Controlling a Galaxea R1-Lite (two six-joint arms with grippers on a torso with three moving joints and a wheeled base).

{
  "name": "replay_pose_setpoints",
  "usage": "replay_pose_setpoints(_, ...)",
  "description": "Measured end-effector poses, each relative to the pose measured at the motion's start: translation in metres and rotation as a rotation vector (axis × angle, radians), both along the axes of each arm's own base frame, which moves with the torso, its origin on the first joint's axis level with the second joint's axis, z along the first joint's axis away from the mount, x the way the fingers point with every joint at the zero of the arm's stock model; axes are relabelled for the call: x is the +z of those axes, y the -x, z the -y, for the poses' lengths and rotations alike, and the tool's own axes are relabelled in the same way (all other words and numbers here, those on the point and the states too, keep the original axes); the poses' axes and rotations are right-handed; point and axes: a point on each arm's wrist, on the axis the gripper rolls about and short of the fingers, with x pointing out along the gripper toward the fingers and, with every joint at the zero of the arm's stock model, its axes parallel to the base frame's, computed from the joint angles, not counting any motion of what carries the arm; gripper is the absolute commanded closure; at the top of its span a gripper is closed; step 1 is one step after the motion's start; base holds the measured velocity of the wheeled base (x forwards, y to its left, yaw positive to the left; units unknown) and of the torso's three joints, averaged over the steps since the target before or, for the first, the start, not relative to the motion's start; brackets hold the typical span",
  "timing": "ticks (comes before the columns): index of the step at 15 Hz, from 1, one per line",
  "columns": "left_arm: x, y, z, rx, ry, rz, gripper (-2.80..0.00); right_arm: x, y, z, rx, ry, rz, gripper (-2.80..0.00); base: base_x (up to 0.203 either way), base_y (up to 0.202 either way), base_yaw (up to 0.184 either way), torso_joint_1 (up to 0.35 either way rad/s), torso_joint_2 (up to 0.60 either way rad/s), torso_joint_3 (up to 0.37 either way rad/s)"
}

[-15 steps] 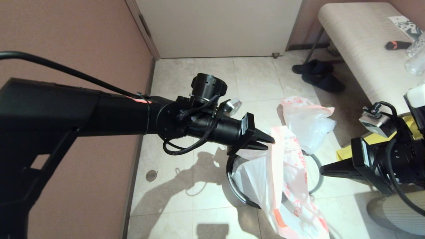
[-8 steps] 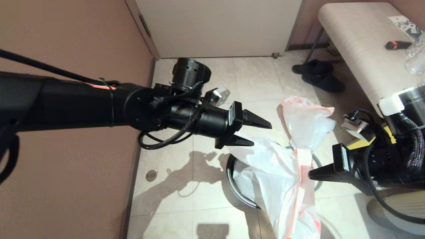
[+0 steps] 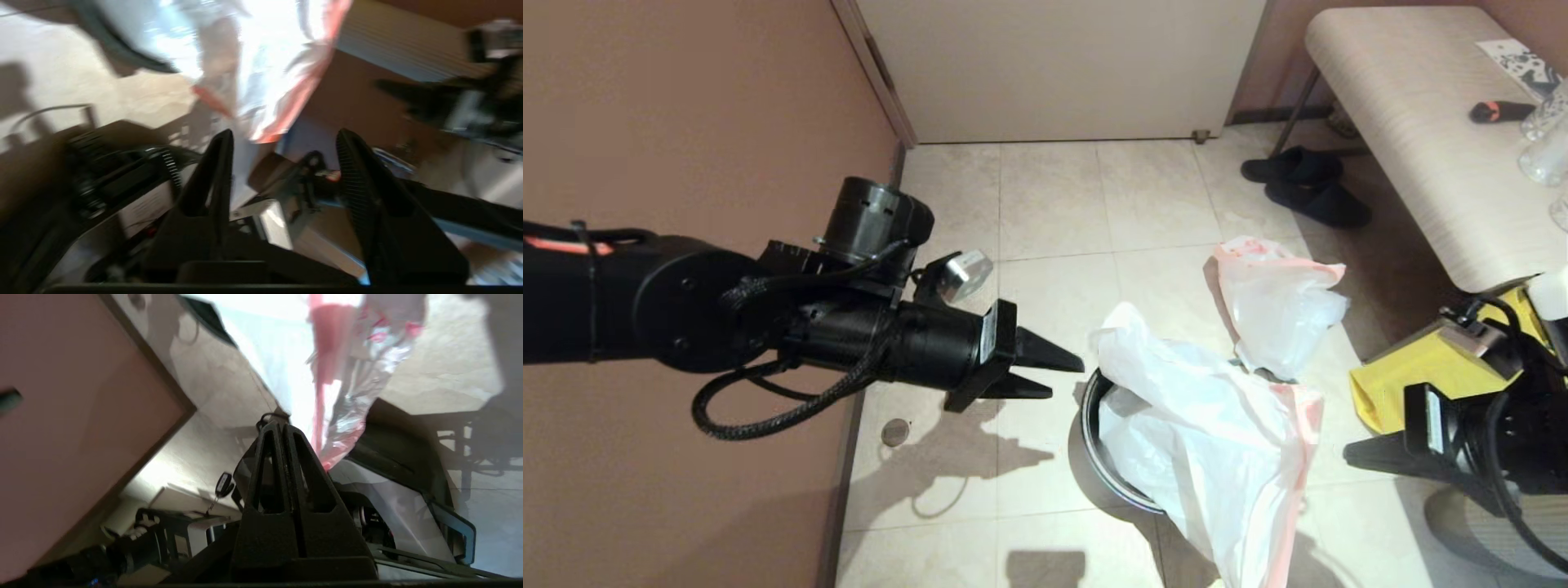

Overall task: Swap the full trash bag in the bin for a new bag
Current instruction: Put the new garbage bag on the trash can

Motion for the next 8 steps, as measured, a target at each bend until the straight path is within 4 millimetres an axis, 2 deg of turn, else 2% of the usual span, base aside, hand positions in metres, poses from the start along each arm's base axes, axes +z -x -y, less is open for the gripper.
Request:
replay_pose_setpoints(2, -0.025, 0.012, -0.012, 0.081, -0.134, -0.01, 0.0, -0.005, 0.008, 0.02, -0.074, 0.06, -0.038, 0.0, 0.0, 0.0, 0.0, 0.0, 0.0, 0.0)
replay_pose_setpoints(4, -0.051, 0.022, -0.026, 0.156, -0.275, -0.031, 0.0, -0.021, 0.012, 0.03, -0.087, 0.113, -0.108, 0.0, 0.0, 0.0, 0.0, 0.0, 0.0, 0.0)
replay_pose_setpoints(6, -0.067, 0.029, -0.039, 0.215, -0.359, -0.054, 0.0, -0.037, 0.003, 0.033, -0.095, 0.113, -0.116, 0.0, 0.0, 0.0, 0.0, 0.0, 0.0, 0.0)
replay_pose_setpoints(8, -0.08, 0.035, -0.045, 0.228, -0.396, -0.082, 0.0, -0.054, -0.01, 0.032, -0.093, 0.103, -0.159, 0.0, 0.0, 0.0, 0.0, 0.0, 0.0, 0.0)
